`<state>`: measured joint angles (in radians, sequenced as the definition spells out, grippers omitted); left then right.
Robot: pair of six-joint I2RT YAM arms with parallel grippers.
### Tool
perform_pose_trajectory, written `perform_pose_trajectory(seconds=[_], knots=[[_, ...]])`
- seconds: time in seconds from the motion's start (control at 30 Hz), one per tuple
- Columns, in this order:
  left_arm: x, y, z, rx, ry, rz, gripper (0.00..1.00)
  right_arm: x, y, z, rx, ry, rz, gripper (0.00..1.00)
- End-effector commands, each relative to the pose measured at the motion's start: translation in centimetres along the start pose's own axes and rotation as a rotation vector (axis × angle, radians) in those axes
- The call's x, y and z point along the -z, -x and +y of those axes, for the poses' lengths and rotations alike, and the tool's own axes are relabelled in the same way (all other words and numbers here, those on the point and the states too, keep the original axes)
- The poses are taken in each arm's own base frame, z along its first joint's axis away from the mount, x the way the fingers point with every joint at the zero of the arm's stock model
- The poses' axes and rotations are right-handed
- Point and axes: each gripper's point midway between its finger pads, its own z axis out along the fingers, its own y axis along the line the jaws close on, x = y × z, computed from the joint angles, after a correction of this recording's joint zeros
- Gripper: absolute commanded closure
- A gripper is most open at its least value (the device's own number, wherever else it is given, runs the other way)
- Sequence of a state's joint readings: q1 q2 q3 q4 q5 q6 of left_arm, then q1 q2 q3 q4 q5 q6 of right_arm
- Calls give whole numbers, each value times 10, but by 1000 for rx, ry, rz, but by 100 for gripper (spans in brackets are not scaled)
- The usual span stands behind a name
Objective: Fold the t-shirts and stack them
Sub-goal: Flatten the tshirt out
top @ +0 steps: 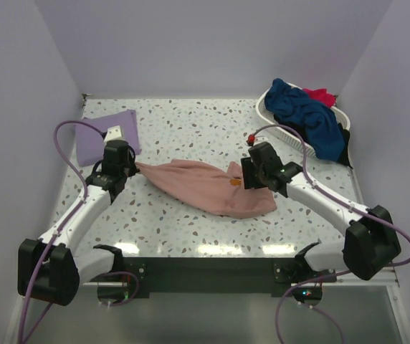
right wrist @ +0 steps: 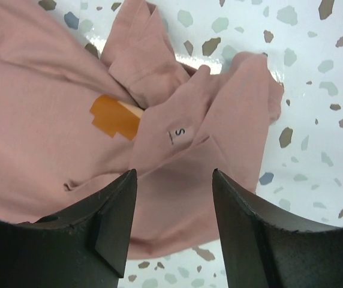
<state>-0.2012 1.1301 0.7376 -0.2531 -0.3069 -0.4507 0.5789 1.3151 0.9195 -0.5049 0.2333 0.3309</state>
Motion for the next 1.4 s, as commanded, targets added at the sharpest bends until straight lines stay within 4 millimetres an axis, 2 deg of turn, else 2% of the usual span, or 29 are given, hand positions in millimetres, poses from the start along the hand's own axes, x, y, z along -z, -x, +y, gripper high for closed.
perform_pose_trajectory(seconds=[0.0,0.2,0.5,0.6,0.8,0.93,1.07,1.17,1.2,1.33,1.37], knots=[[-1,9,3,-8,5,-30,100,-16,22,0,-6,20,-80,44],[-1,8,3,-8,6,-29,100,-36,22,-14,-51,33,-73,44],[-1,8,3,-8,7,-29,100,-46,9,-3,-71,135,-21,48],[0,9,3,-8,7,-31,100,-49,1,-6,-74,122,9,50],[0,8,3,-6,8,-28,100,-47,-8,-13,-79,83,51,60],[0,9,3,-7,7,-29,100,-40,-8,-19,-80,56,53,82],[0,9,3,-7,6,-29,100,-32,-8,-23,-80,40,46,81],[0,10,2,-4,3,-31,100,-27,-6,-27,-78,23,35,89],[0,9,2,-5,4,-29,100,-25,-4,-29,-78,13,30,89],[0,9,2,-6,1,-28,100,-20,-1,-34,-68,-7,15,74],[0,9,2,-6,1,-30,100,-20,-1,-34,-68,-8,13,74]])
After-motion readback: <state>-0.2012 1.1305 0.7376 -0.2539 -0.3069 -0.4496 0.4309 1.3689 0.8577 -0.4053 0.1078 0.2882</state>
